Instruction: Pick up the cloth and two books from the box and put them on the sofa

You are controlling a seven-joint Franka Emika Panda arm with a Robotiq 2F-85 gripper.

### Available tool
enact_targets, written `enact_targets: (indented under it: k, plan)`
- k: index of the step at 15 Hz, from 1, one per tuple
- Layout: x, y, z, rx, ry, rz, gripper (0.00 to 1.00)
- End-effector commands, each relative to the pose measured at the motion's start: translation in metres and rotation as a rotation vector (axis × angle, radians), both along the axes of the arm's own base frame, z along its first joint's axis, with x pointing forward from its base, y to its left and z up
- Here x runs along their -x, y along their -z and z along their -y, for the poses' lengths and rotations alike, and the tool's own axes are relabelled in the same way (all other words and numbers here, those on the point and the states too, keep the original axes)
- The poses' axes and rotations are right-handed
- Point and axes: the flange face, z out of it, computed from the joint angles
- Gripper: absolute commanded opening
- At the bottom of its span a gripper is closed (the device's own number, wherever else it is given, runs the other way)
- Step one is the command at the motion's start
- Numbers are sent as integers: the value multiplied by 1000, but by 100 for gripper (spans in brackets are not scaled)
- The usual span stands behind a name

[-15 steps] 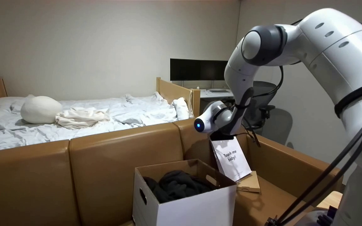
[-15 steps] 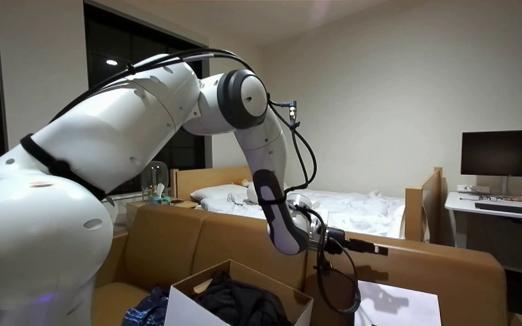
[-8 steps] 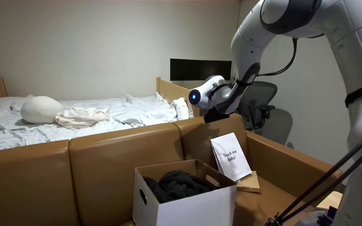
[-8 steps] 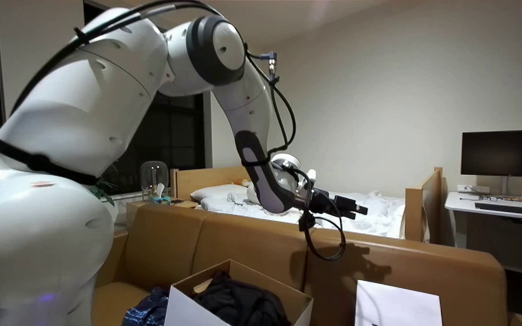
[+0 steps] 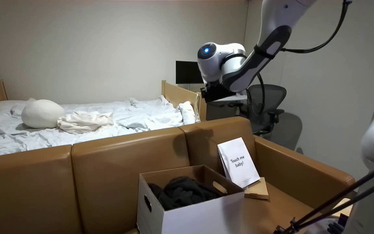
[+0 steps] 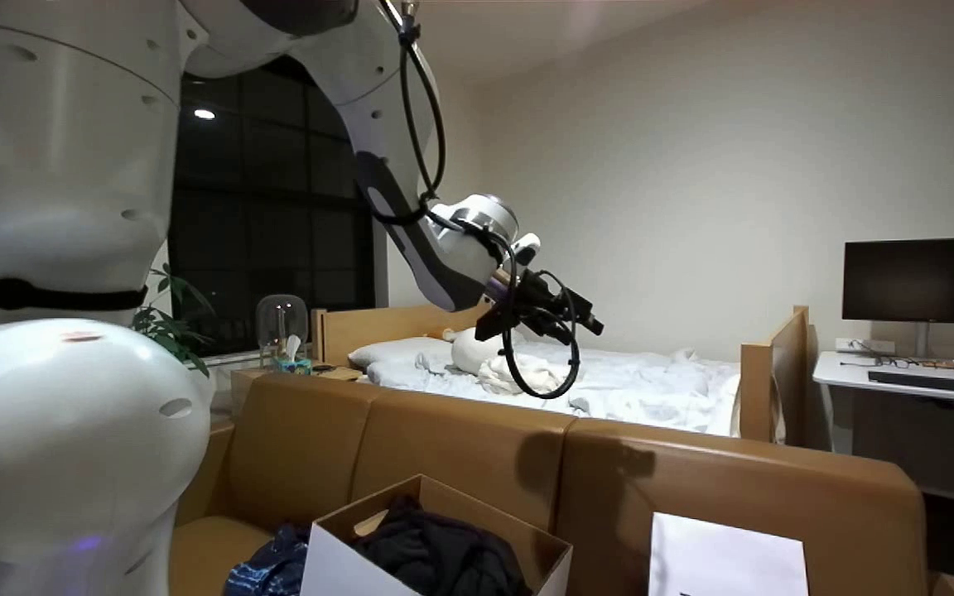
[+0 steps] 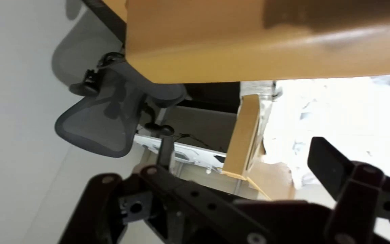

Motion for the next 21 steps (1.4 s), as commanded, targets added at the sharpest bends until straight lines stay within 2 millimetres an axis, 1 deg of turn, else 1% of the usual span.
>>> enact_targets:
  k: [1,3,4,5,6,8,9,10,11,15,16,17,18,21]
  plan:
    - [45,0,-24,-144,-136,-22,100]
    - [78,25,-37,-239,-219,-25,100]
    - [91,37,-42,-287,-264,-34,100]
    - [101,47,-49,-333,-313,-48,100]
    - [106,55,-56,-375,-364,-62,100]
    - [110,72,-78,-463,-450,-87,100]
    - [104,63,-68,-412,-386,-70,100]
    - [106,68,-71,-424,-396,-79,100]
    - [106,68,-71,-423,-395,-80,100]
    - [103,65,-69,-419,-392,-71,100]
    - [104,77,-70,-446,-388,-92,100]
    - [108,106,-76,-516,-385,-143,100]
    - [110,120,-81,-529,-394,-172,100]
    - [113,173,-99,-658,-442,-239,100]
